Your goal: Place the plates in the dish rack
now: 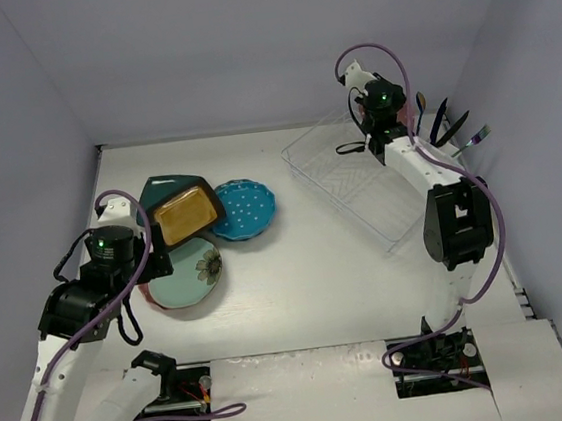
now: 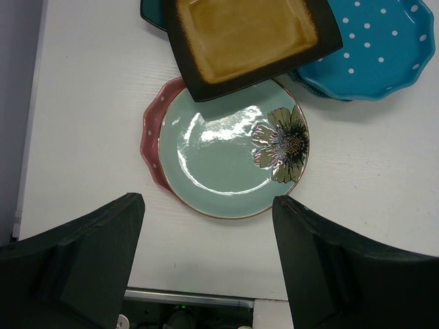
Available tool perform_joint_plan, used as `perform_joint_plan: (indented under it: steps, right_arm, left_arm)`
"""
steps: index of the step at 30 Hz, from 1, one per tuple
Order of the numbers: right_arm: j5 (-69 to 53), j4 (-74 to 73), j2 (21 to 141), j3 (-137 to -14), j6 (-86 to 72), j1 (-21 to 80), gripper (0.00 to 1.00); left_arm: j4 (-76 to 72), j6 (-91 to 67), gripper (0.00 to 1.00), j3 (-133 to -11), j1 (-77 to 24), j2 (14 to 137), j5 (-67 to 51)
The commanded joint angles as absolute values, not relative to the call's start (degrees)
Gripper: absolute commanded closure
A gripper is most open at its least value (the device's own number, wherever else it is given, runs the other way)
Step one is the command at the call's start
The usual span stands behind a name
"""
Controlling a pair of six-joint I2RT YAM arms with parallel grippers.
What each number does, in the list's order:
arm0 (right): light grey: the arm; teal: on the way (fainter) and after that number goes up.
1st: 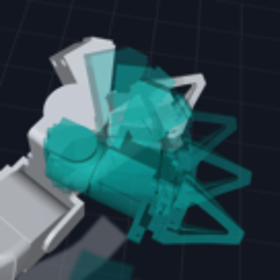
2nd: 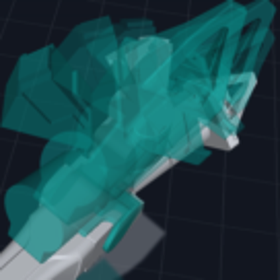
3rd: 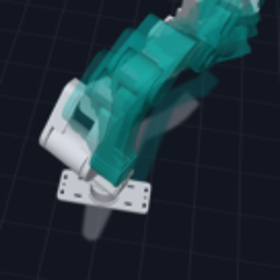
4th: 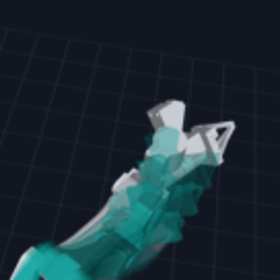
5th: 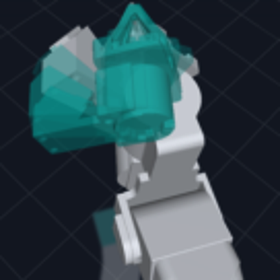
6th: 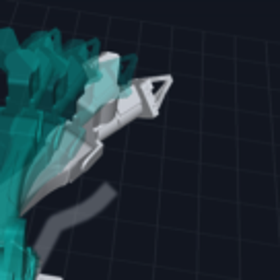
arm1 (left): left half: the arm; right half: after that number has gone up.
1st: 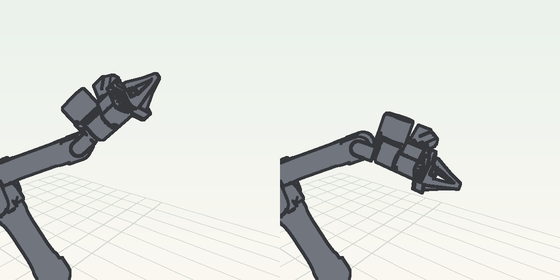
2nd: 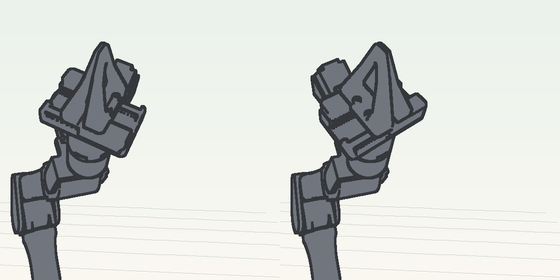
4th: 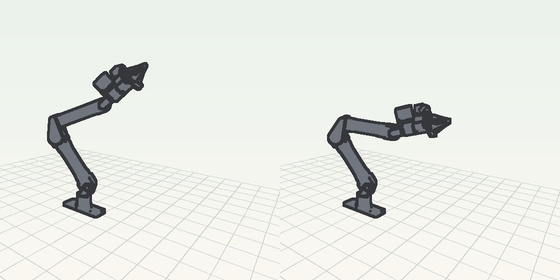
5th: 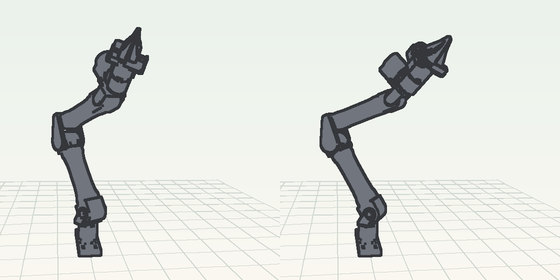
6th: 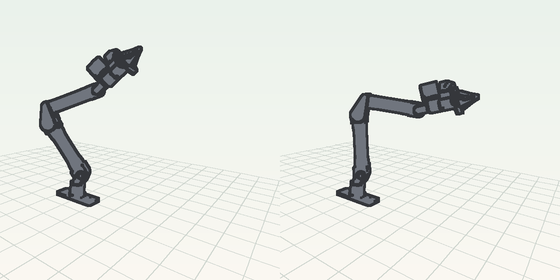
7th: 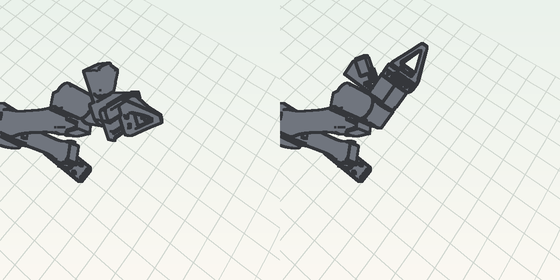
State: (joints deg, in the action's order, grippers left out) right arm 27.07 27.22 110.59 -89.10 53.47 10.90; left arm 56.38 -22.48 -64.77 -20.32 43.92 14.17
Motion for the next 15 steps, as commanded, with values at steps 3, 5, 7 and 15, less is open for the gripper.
perform_joint_plan:
  steps: [3, 5, 7, 15]
  right_arm:
    - [26.81, 42.28, 108.19, -88.77, 53.53, 10.9, 1.0]
    - [25.76, 42.1, 108.19, -87.63, 51.87, 10.99, 1.0]
    - [24.62, 41.66, 108.37, -86.84, 51.33, 11.16, 1.0]
    - [21.71, 42.09, 109.69, -83.5, 49.66, 11.69, 1.0]
  left_arm:
    - [53.35, -21.62, 0.24, -64.95, -20.65, 44.21, 15.21]
    - [53.52, -21.62, 0.24, -64.69, -20.65, 44.12, 15.21]
    - [53.61, -21.71, 0.24, -64.51, -20.65, 44.12, 15.21]
    - [54.49, -21.88, 0.24, -64.16, -20.65, 43.16, 15.29]
